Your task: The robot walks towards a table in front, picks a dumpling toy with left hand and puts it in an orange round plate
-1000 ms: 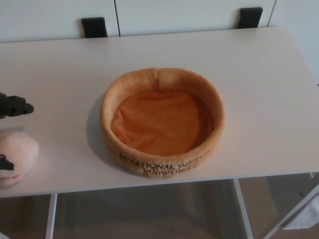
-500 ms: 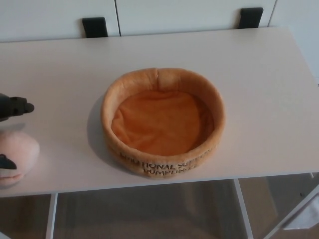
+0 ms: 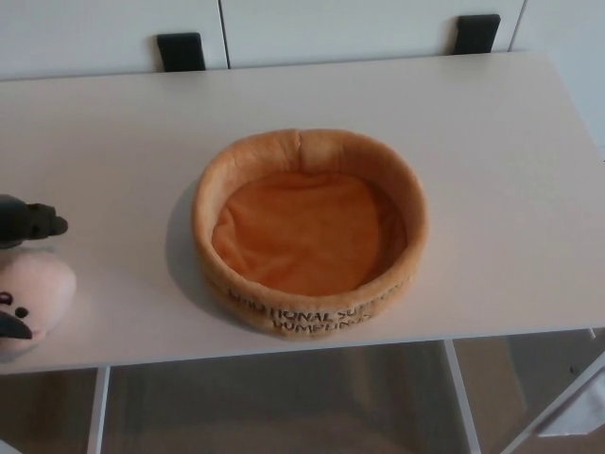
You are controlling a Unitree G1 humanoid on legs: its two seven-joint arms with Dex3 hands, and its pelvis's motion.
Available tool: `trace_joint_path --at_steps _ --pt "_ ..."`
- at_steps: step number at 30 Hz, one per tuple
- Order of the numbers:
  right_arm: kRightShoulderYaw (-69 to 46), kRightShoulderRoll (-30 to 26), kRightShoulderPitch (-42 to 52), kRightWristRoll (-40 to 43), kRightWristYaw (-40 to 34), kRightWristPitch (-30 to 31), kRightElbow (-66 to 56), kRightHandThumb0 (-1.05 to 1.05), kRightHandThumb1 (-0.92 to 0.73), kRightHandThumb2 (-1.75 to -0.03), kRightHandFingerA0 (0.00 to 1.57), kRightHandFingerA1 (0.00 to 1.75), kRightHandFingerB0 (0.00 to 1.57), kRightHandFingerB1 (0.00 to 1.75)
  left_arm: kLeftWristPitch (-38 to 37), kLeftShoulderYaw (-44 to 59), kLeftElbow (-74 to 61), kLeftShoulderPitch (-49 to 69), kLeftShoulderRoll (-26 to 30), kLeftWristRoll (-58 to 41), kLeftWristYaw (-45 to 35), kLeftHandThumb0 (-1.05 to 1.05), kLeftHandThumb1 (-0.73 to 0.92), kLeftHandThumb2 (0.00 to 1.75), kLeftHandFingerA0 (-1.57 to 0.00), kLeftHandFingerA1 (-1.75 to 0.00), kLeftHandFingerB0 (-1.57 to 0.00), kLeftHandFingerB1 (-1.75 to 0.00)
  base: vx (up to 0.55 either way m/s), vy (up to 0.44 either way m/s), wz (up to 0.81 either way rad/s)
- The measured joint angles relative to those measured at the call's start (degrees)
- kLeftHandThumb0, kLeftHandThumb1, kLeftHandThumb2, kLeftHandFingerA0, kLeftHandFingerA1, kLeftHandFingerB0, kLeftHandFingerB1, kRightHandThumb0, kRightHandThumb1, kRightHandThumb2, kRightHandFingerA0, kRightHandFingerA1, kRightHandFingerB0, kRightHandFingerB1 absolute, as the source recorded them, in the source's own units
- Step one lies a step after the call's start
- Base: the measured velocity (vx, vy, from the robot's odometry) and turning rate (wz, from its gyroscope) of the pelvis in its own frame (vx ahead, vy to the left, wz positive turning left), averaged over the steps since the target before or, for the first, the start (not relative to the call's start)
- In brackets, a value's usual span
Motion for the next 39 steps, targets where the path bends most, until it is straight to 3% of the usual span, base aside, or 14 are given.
trace_joint_path --at_steps 6,7,9,13,14,18,19,29,30,33,34,35,36,39 --pt "0.0 0.0 -0.3 0.0 0.0 0.3 0.7 -0.06 -0.52 -0.55 0.62 0.45 0.52 0.41 0.0 -1.9 0.9 -0.2 0.0 1.1 -2.0 -0.59 0.32 0.63 -0.11 -0.41 0.00 -0.11 0.00 0.000 0.00" --pt "0.0 0.0 -0.3 0.0 0.1 0.3 0.6 -0.06 -0.52 -0.55 0.62 0.45 0.51 0.41 0.1 -2.1 0.9 -0.2 0.0 1.2 -2.1 -0.58 0.39 0.54 -0.44 -0.46 0.00 -0.17 0.00 0.000 0.00" --pt "-0.1 0.0 -0.3 0.0 0.2 0.3 0.5 -0.06 -0.52 -0.55 0.63 0.45 0.51 0.41 0.2 -2.3 0.9 -0.2 0.0 1.6 -2.5 -0.53 0.32 0.70 -0.46 -0.57 0.00 -0.11 0.00 0.000 0.00" --pt "-0.1 0.0 -0.3 0.1 0.3 0.3 0.5 -0.06 -0.52 -0.55 0.64 0.46 0.51 0.41 0.5 -2.3 1.1 -0.1 -0.1 2.0 -3.0 -0.53 0.32 0.70 -0.43 -0.57 0.00 -0.11 0.00 0.000 0.00" --pt "-0.1 0.0 -0.3 0.1 0.3 0.3 0.5 -0.05 -0.52 -0.55 0.63 0.46 0.52 0.41 0.5 -2.3 1.1 0.0 -0.1 2.1 -3.2 -0.56 0.41 0.53 -0.45 -0.44 0.00 -0.15 0.00 0.000 0.00" --pt "-0.1 0.0 -0.3 0.1 0.5 0.3 0.3 -0.05 -0.52 -0.55 0.63 0.46 0.52 0.41 0.5 -2.3 1.3 0.3 -0.2 2.2 -3.7 -0.56 0.41 0.53 -0.45 -0.44 0.00 -0.15 0.00 0.000 0.00" --pt "-0.1 0.0 -0.3 0.1 0.5 0.3 0.3 -0.06 -0.53 -0.55 0.63 0.46 0.51 0.41 0.5 -2.3 1.4 0.3 -0.3 2.2 -3.8 -0.55 0.34 0.70 -0.45 -0.54 0.00 -0.08 0.00 0.000 0.00" --pt "0.0 0.0 -0.2 0.1 0.8 0.3 0.0 -0.05 -0.53 -0.55 0.63 0.46 0.52 0.41 0.6 -2.5 1.4 1.8 -1.3 3.6 -3.0 -0.50 0.33 0.69 -0.46 -0.55 -0.01 -0.13 0.00 0.000 0.00" --pt "0.0 0.0 -0.2 0.1 0.8 0.3 0.0 -0.08 -0.53 -0.56 0.63 0.45 0.53 0.41 0.6 -2.5 1.4 1.9 -1.4 3.8 -2.7 -0.15 0.37 0.81 -0.72 -0.74 0.00 -0.42 0.00 0.000 0.00" --pt "0.0 0.0 -0.2 0.1 0.9 0.3 0.0 -0.09 -0.53 -0.56 0.64 0.46 0.54 0.42 0.1 -2.4 1.3 2.8 -1.5 4.5 -1.2 -0.07 0.44 0.87 -0.76 -0.90 -0.13 -0.45 0.00 0.000 0.00" --pt "0.0 0.0 -0.3 0.1 0.9 0.3 0.0 -0.09 -0.53 -0.56 0.63 0.46 0.54 0.42 -0.5 -2.0 1.3 3.8 -1.8 4.7 0.4 -0.13 0.68 0.60 -0.88 -0.60 -0.46 -0.37 0.00 0.000 0.00" --pt "0.0 0.0 -0.3 0.1 0.9 0.3 -0.1 -0.09 -0.53 -0.56 0.63 0.46 0.54 0.42 -0.9 -1.8 1.3 4.4 -2.0 4.8 1.3 -0.13 0.68 0.60 -0.88 -0.60 -0.46 -0.37 0.00 0.000 0.00" --pt "0.1 0.0 -0.4 0.1 0.9 0.3 -0.1 -0.09 -0.53 -0.56 0.63 0.46 0.53 0.42 -1.4 -1.5 1.4 4.9 -2.2 4.9 2.4 -0.15 0.67 0.60 -1.04 -0.66 -0.70 -0.45 0.00 0.000 0.00" --pt "0.1 0.0 -0.6 0.0 0.9 0.3 0.0 -0.09 -0.53 -0.56 0.63 0.46 0.53 0.42 -2.9 -0.8 1.8 5.7 -3.1 5.1 5.7 -0.15 0.67 0.60 -1.04 -0.66 -0.70 -0.45 0.00 0.000 0.00"
